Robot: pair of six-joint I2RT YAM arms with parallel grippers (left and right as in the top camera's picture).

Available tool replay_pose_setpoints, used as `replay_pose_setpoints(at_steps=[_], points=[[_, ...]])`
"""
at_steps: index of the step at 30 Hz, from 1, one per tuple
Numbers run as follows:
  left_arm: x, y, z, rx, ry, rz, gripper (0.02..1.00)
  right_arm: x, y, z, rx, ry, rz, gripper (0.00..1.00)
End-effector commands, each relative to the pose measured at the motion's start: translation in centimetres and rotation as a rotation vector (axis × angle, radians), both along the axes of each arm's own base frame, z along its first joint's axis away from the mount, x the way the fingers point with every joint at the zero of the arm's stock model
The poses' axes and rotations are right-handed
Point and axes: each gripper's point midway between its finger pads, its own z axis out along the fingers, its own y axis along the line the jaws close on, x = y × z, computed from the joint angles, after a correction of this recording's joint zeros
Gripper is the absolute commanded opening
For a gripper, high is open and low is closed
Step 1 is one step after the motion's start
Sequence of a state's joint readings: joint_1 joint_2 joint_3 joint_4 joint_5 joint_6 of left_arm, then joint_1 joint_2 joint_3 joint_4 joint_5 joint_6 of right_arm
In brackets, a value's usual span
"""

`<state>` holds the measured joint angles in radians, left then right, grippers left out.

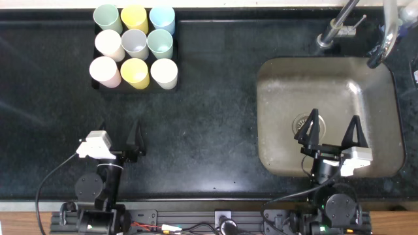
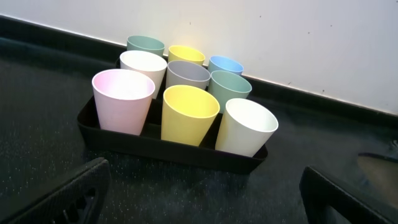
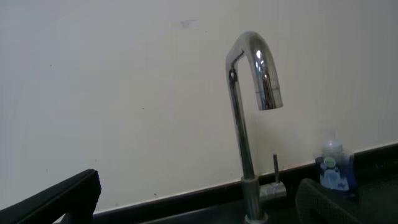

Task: Store Cups

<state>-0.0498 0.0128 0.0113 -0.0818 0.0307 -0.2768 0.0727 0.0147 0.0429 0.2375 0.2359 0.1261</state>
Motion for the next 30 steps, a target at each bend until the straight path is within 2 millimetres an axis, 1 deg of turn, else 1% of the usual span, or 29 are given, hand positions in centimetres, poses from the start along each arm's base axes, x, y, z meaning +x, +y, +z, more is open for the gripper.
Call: replay_pose_setpoints(at_steps=[1, 4, 10, 12, 14, 16, 17, 21, 23, 27, 30], points=[[0.0, -0.1, 0.0, 0.021, -0.007, -0.010, 1.000, 0.2, 0.0, -1.1, -0.008, 0.019, -0.005, 0.998], [0.0, -0.1, 0.0, 0.021, -0.007, -0.011, 1.000, 0.7, 0.0, -2.8, -0.012, 0.080, -0.005, 0.998], [0.0, -0.1, 0.0, 0.021, -0.007, -0.011, 1.000, 1.2, 0.1, -5.1, -0.020, 0.177, -0.002, 0.998], [0.0, -0.1, 0.0, 0.021, -0.007, -0.011, 1.000, 1.4, 0.2, -6.5, -0.025, 0.236, 0.003, 0.998], [0.0, -0.1, 0.0, 0.021, -0.007, -0.010, 1.000, 1.5, 0.6, -8.7, -0.034, 0.324, 0.018, 0.996], [0.0, -0.1, 0.0, 0.021, -0.007, -0.010, 0.998, 1.5, 1.1, -8.4, -0.036, 0.312, 0.040, 0.996], [0.0, -0.1, 0.0, 0.021, -0.007, -0.010, 1.000, 1.5, 1.2, -8.6, -0.038, 0.319, 0.046, 0.998], [0.0, -0.1, 0.0, 0.021, -0.007, -0.011, 1.000, 1.5, 1.3, -8.6, -0.038, 0.320, 0.049, 0.998], [0.0, -0.1, 0.0, 0.021, -0.007, -0.010, 1.000, 1.5, 0.8, -8.6, -0.035, 0.320, 0.029, 0.996], [0.0, -0.1, 0.0, 0.021, -0.007, -0.011, 1.000, 1.4, -1.0, -8.6, -0.023, 0.321, -0.044, 0.998], [0.0, -0.1, 0.0, 0.021, -0.007, -0.010, 1.000, 1.3, -1.3, -8.6, -0.021, 0.321, -0.054, 0.998]])
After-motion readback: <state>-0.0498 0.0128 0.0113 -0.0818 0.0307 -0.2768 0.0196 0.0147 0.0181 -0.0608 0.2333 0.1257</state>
